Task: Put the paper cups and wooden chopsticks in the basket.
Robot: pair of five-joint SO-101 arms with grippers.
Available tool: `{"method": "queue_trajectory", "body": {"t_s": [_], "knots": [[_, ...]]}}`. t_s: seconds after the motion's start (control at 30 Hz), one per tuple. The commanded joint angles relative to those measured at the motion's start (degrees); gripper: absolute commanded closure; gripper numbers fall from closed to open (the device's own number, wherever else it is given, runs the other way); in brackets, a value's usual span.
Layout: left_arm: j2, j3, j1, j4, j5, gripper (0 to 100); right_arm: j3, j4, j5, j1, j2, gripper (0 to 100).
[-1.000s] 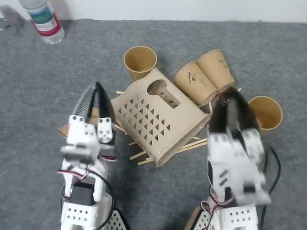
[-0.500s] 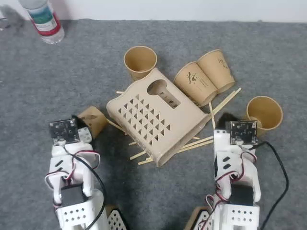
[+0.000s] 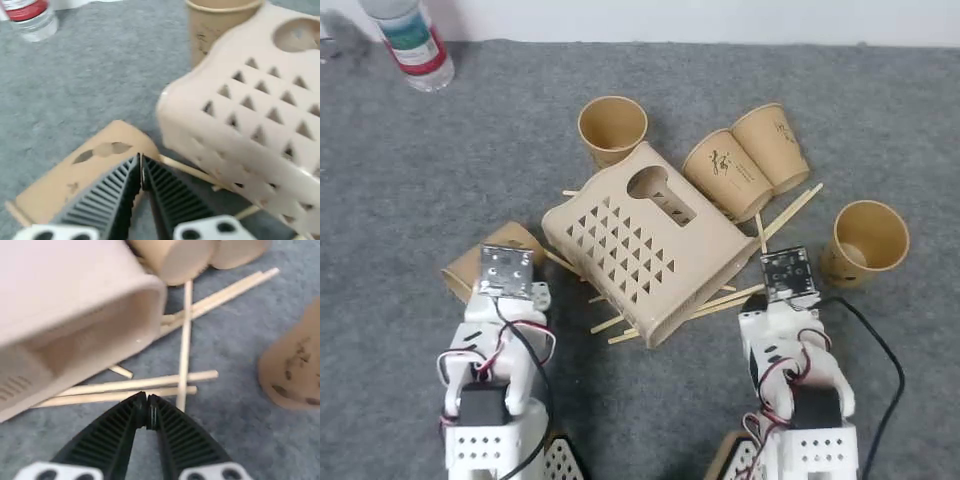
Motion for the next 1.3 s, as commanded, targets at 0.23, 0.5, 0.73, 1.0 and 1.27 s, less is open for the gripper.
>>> {"method": "queue_trajectory", "body": {"t_s": [0.23, 0.5, 0.73, 1.0, 1.27], "knots": [[-0.7, -1.01, 2.2, 0.79, 2.02, 90, 0.97, -8.13, 9.49, -0.4, -0.4, 78.6], [-0.97, -1.01, 2.2, 2.02, 9.76, 75, 0.97, -8.04, 1.67, -0.4, -0.4, 76.1], [-1.05, -1.01, 2.2, 0.44, 9.49, 75, 0.97, -9.54, -9.49, -0.4, -0.48, 74.2], [-0.88, -1.01, 2.73, 0.79, 9.32, 75, 0.97, -9.98, -29.63, -0.4, -0.48, 65.5], [-0.97, -1.01, 8.35, 5.1, 4.48, 75, 0.97, -10.07, -29.54, -0.48, -0.4, 70.3]]}}
